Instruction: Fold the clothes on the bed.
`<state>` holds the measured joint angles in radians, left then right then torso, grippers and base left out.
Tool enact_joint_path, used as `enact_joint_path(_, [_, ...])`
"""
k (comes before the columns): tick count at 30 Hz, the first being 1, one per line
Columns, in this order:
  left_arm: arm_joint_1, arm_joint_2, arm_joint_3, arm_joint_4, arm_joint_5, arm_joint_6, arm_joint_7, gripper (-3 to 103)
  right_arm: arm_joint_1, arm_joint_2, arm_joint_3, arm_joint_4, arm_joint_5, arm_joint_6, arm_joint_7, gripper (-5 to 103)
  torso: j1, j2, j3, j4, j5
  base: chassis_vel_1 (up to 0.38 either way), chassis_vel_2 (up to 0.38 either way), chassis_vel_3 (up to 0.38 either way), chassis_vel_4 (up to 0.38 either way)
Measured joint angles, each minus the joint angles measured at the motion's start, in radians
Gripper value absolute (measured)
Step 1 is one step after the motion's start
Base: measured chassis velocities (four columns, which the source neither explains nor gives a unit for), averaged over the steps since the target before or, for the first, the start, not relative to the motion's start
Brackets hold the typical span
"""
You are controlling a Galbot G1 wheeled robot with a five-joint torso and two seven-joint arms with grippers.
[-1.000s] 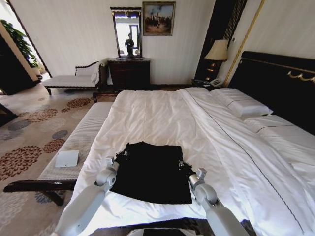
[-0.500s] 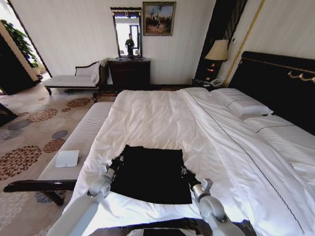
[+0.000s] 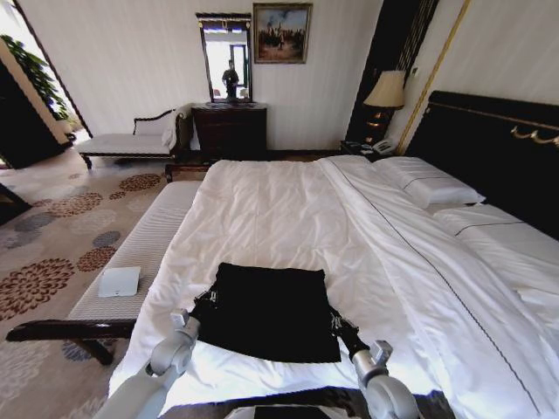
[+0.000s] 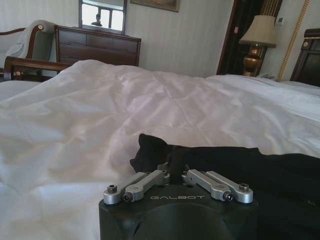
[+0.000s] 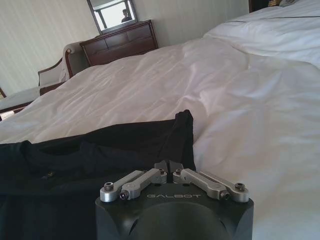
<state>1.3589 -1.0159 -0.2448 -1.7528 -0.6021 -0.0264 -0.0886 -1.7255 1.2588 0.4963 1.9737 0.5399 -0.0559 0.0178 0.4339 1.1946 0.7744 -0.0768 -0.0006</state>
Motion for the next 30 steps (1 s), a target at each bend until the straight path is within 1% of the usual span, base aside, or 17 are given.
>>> enact_joint_path(5, [0.027,-0.011,0.008,-0.002,0.034,-0.009,-0.011,3,-0.055,0.008,0.017,0.051,-0.017,0.009,-0.006,1,0.0,0.0,0.0,-0.0001,-0.0002,0.0,0.0,0.0,0.0])
enact_joint_path(9, [0.054,-0.009,-0.007,-0.011,0.037,-0.019,-0.011,3,-0.076,0.014,0.017,0.045,-0.052,0.03,-0.014,1,0.0,0.0,0.0,0.0001,-0.0002,0.0,0.0,0.0,0.0])
enact_joint_path(17, [0.054,-0.016,-0.037,0.001,0.031,-0.026,-0.007,3,-0.095,0.03,-0.001,0.012,-0.072,0.053,-0.021,1,0.0,0.0,0.0,-0.0002,-0.0002,0.0,0.0,0.0,0.0])
enact_joint_path(22, [0.057,-0.014,-0.038,-0.009,0.028,-0.026,-0.009,3,-0.096,0.033,0.002,0.015,-0.073,0.054,-0.019,1,0.0,0.0,0.0,-0.0001,-0.0001,0.0,0.0,0.0,0.0])
enact_joint_path(30, [0.083,-0.012,-0.056,-0.047,0.025,-0.028,-0.011,3,-0.128,0.019,0.049,0.071,-0.047,0.045,-0.009,1,0.0,0.0,0.0,0.0,-0.0002,0.0,0.0,0.0,0.0])
